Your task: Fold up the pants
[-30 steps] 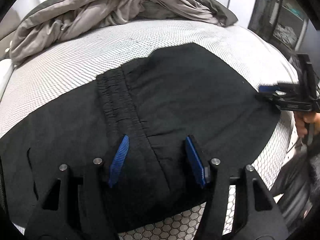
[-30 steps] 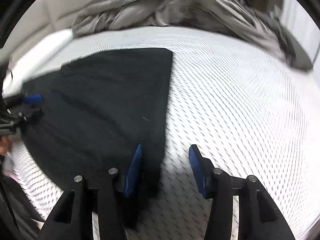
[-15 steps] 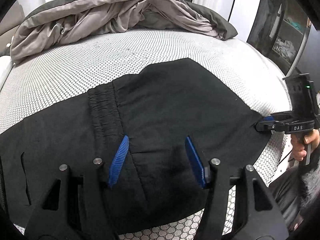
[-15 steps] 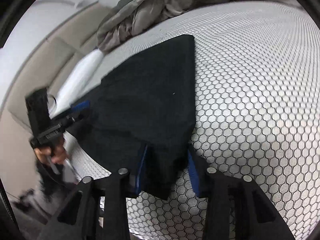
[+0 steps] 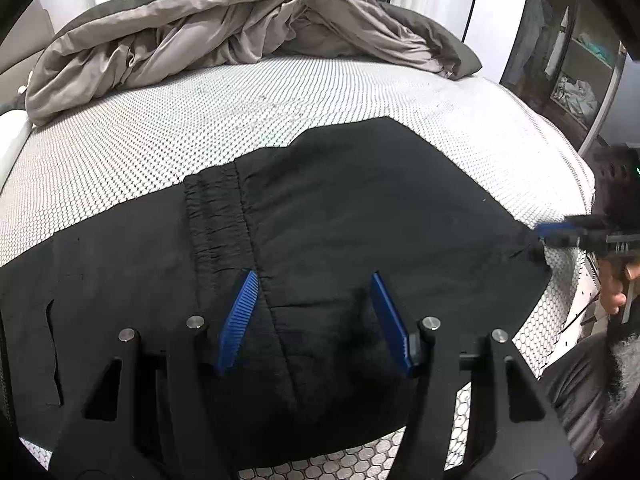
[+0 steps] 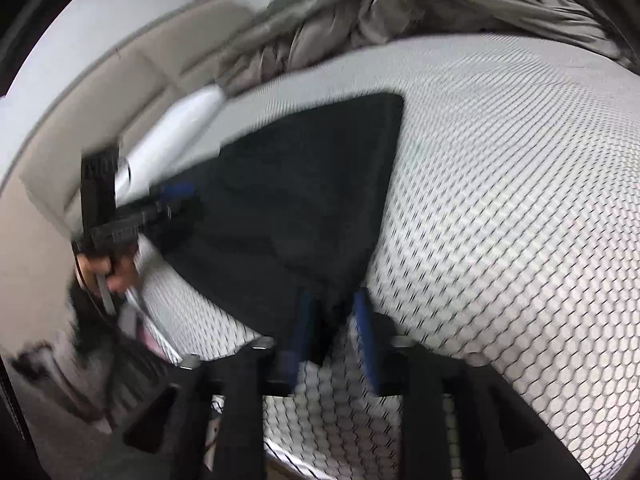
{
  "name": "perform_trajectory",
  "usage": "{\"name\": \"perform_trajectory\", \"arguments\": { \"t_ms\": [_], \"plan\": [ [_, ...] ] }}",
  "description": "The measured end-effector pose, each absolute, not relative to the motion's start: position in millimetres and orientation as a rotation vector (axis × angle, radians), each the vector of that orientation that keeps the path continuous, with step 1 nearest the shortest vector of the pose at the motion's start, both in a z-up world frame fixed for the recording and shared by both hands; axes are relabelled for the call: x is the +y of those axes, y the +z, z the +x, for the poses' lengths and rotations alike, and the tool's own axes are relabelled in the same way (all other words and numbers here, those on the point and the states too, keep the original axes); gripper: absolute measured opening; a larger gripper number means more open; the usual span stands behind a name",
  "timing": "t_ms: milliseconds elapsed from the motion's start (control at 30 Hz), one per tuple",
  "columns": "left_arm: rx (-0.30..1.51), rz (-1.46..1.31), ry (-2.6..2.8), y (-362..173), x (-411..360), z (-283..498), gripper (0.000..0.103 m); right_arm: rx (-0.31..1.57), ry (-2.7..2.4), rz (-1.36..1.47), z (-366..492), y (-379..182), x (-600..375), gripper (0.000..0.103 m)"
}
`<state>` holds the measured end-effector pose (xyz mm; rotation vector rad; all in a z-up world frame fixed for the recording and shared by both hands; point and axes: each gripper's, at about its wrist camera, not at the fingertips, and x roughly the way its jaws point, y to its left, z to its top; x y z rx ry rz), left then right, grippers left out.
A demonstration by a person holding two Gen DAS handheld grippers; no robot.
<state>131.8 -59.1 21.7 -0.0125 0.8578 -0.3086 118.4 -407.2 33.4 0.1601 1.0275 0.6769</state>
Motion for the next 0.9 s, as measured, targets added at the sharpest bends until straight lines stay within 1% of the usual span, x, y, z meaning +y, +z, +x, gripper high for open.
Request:
{"name": "perform_trajectory", "arguments": {
  "t_ms": [33, 233, 300, 367, 433, 467, 567, 600, 633, 667, 700, 767, 833, 900],
  "plan": [
    [0.857, -0.014, -0.309, 22, -60, 132, 0.056, 1.007, 0.648, 0.205, 123, 35, -415, 0.048],
    [0.886, -0.011, -0.282, 15, -66, 139, 0.056, 1.048, 0.57, 0.488, 163, 7, -422, 0.047],
    [0.893, -0.024, -0.271, 13, -64, 141, 0.056, 1.091, 0.582, 0.5, 177, -5, -405, 0.04],
    [0.896, -0.036, -0.26, 12, -61, 142, 0.056, 1.099, 0.599, 0.466, 188, -7, -391, 0.023],
    [0.895, -0.046, -0.248, 12, -56, 143, 0.056, 1.07, 0.594, 0.378, 192, 0, -375, 0.01],
    [0.893, -0.05, -0.243, 12, -53, 142, 0.056, 1.04, 0.591, 0.353, 191, 6, -370, 0.008],
    [0.888, -0.068, -0.222, 13, -43, 141, 0.056, 0.962, 0.586, 0.344, 184, 22, -364, 0.008],
    [0.889, -0.074, -0.216, 13, -41, 141, 0.056, 0.976, 0.57, 0.32, 180, 21, -365, 0.009],
    [0.889, -0.081, -0.207, 13, -37, 140, 0.056, 1.021, 0.532, 0.268, 180, 13, -362, 0.016],
    [0.888, -0.088, -0.195, 14, -32, 140, 0.056, 1.084, 0.505, 0.21, 181, 2, -358, 0.018],
    [0.886, -0.097, -0.182, 16, -28, 139, 0.056, 1.113, 0.502, 0.194, 179, -4, -357, 0.018],
    [0.87, -0.119, -0.158, 21, -16, 137, 0.056, 1.083, 0.505, 0.209, 174, 2, -362, 0.022],
    [0.841, -0.154, -0.124, 30, 1, 132, 0.056, 1.048, 0.486, 0.216, 168, 15, -371, 0.022],
    [0.822, -0.183, -0.079, 35, 19, 126, 0.056, 0.991, 0.448, 0.23, 161, 24, -384, 0.025]
  ]
}}
